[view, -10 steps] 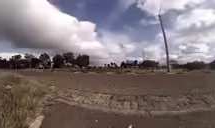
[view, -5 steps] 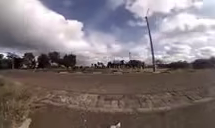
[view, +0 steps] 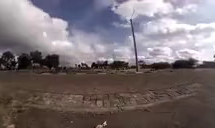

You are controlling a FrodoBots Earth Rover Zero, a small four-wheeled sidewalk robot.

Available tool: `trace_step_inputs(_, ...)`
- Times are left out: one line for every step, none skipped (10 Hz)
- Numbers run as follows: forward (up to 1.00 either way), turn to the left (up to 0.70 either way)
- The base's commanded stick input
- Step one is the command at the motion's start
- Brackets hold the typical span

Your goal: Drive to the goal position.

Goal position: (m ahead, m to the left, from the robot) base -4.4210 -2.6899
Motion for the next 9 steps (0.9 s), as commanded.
trace_step_inputs(0.0,-0.7)
trace_step_inputs(0.0,-0.7)
trace_step_inputs(0.0,-0.7)
trace_step_inputs(0.0,-0.7)
trace_step_inputs(0.0,-0.7)
trace_step_inputs(0.0,-0.7)
trace_step_inputs(0.0,-0.7)
trace_step_inputs(0.0,-0.7)
trace_step_inputs(0.0,-0.7)
